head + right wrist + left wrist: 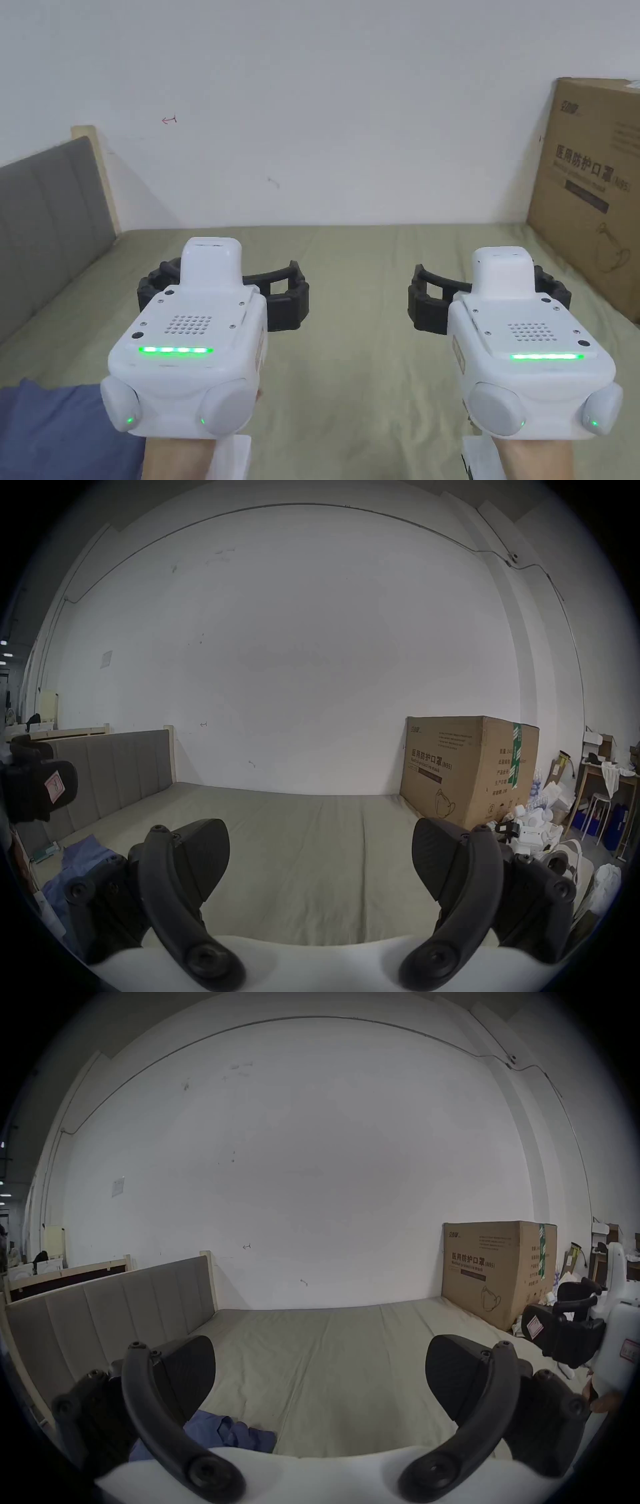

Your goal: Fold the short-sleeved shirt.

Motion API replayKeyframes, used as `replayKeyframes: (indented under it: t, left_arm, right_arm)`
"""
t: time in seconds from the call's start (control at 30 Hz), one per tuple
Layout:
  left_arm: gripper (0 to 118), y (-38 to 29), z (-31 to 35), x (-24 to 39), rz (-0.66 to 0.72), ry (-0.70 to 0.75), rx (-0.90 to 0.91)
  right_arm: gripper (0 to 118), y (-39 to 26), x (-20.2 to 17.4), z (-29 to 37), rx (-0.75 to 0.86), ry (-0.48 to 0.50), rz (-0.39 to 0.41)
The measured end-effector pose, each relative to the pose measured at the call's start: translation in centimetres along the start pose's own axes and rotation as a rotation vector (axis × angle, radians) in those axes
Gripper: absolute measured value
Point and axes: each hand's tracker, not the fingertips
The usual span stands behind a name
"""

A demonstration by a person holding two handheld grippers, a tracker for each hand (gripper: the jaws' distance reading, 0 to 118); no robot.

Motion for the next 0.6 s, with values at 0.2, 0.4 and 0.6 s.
replayKeyframes:
  t: [0.2,0.4,0.6]
  left_arm:
    - [118,-0.05,-0.06,0.35,-0.053,0.026,0.025]
    - [118,-0.45,-0.22,0.25,-0.051,0.023,0.007]
    - [118,-0.5,-0.19,-0.15,-0.035,0.0,0.0]
  right_arm:
    - [110,-0.13,0.06,0.02,-0.002,-0.005,0.005]
    - [110,-0.26,0.1,-0.05,-0.007,-0.005,0.006]
    - [110,-0.42,0.11,0.02,-0.007,-0.006,0.012]
